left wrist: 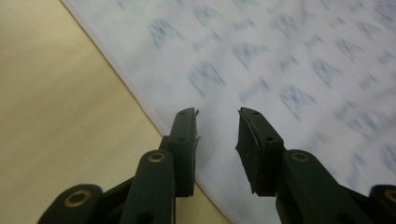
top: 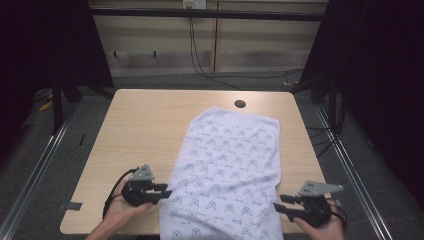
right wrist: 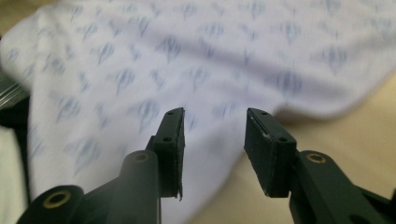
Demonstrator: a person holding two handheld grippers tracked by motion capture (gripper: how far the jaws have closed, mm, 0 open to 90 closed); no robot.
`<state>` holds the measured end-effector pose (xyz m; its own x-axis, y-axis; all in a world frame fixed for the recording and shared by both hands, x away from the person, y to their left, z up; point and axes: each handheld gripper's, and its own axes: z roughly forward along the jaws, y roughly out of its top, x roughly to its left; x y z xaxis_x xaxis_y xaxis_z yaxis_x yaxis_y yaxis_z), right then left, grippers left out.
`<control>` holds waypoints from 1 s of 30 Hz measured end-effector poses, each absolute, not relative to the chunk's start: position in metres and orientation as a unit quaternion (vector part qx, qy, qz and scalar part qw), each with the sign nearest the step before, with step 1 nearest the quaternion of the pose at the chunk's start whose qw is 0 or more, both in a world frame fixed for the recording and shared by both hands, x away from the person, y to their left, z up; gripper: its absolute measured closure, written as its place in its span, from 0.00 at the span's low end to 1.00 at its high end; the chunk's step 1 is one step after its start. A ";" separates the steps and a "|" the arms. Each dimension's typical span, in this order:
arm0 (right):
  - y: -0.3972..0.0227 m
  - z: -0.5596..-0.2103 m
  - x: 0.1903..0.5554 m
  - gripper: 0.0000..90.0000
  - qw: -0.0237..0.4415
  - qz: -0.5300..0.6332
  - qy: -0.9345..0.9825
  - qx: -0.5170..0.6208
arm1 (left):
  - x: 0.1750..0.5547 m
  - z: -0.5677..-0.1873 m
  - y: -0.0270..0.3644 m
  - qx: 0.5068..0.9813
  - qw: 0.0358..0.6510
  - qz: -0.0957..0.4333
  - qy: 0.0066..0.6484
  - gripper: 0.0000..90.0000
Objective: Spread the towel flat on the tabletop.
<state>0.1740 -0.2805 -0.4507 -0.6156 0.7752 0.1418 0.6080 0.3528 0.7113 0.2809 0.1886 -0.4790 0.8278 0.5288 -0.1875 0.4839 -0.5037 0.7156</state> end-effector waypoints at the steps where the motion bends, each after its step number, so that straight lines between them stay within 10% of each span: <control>1: -0.277 -0.451 0.184 0.65 0.113 0.383 0.815 0.420 | 0.295 -0.478 0.183 0.866 0.402 0.019 0.296 0.75; 11: -0.235 -0.466 0.291 0.60 0.108 0.359 0.831 0.410 | 0.348 -0.497 0.137 0.874 0.374 0.029 0.310 0.76; 30: -0.225 -0.483 0.322 0.58 0.115 0.346 0.836 0.409 | 0.292 -0.491 0.202 0.868 0.375 0.049 0.321 0.75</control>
